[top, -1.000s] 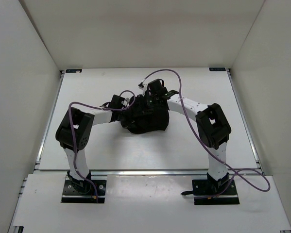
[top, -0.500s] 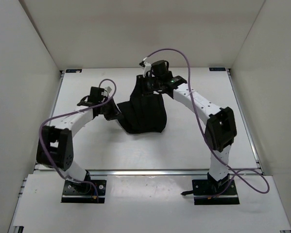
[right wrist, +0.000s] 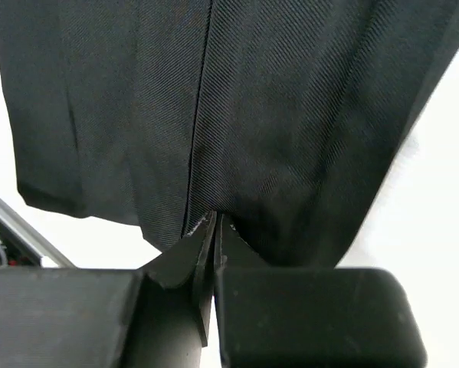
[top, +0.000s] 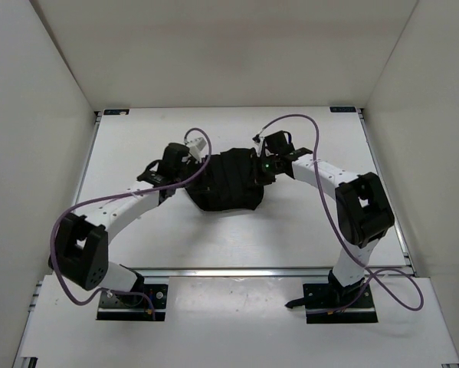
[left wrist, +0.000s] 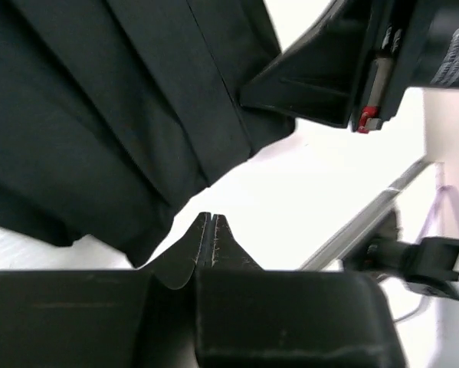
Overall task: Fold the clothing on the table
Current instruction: Fold the skirt
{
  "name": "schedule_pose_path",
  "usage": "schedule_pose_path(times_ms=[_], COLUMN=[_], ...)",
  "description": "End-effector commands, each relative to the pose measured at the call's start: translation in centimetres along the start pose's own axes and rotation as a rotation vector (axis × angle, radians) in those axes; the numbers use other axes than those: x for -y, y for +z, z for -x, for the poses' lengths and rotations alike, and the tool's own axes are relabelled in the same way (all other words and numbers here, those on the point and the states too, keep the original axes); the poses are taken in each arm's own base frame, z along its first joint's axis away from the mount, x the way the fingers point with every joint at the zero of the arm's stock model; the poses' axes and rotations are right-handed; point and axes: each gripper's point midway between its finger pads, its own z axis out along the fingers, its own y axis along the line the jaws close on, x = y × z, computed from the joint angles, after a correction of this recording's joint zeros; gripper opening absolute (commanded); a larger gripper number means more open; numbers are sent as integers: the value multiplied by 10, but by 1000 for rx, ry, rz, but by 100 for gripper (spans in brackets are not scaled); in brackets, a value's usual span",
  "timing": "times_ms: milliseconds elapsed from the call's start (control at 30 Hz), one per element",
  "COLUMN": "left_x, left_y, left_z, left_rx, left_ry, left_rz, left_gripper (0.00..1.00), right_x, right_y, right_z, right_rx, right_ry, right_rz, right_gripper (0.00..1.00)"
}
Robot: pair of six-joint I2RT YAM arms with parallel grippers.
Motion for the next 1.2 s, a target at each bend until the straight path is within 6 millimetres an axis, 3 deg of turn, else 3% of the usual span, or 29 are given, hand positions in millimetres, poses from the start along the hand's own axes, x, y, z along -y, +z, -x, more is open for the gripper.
schedule_pose_path(times_ms=[0, 67, 267, 333, 500, 600, 700, 767, 800, 833, 867, 900, 967, 1000, 1033, 1133, 1167], left_x=[-22, -30, -68, -83, -110, -114, -101, -89, -83, -81, -74, -69, -58, -56, -54, -45, -48], left_y=[20, 28, 53, 54, 51, 53, 53, 46, 43, 37, 32, 22, -1, -8, -19, -47, -53], left_z=[-6, -9, -44, -57, -68, -69, -57, -40, -26, -21, -3, 10, 32, 43, 50, 72, 69], left_rx=[50, 63, -36, -60, -74, -81, -59, -33, -16, -20, 7, 28, 80, 108, 127, 171, 148], left_ry=[65, 52, 35, 31, 26, 13, 23, 28, 33, 41, 43, 56, 97, 125, 154, 240, 252], left_rz=[127, 150, 279, 332, 452, 446, 396, 367, 347, 343, 324, 322, 317, 322, 333, 345, 357], left_gripper=[0, 0, 0, 0, 0, 0, 0, 0, 0, 3, 7, 20, 62, 72, 99, 99, 99], right_x=[0, 4, 6, 6, 9, 10, 2, -10, -19, -27, -28, -37, -31, -17, -17, 24, 40], right_y=[9, 16, 40, 46, 55, 52, 35, 7, -3, -24, -38, -56, -87, -96, -102, -117, -121], right_z=[9, 5, -15, -22, -37, -40, -20, 9, 16, 37, 49, 63, 77, 85, 79, 68, 61], right_rx=[47, 35, 10, 9, 15, 28, 77, 167, 187, 252, 288, 340, 408, 441, 428, 390, 356], right_ry=[-82, -71, -58, -72, -84, -74, -68, -80, -93, -98, -91, -122, -125, -127, -133, -67, -19], right_rz=[1, 4, 40, 30, 13, 18, 57, 91, 116, 133, 127, 132, 71, 11, 1, -90, -114], right_gripper=[0, 0, 0, 0, 0, 1, 0, 2, 6, 21, 35, 46, 51, 54, 54, 59, 60])
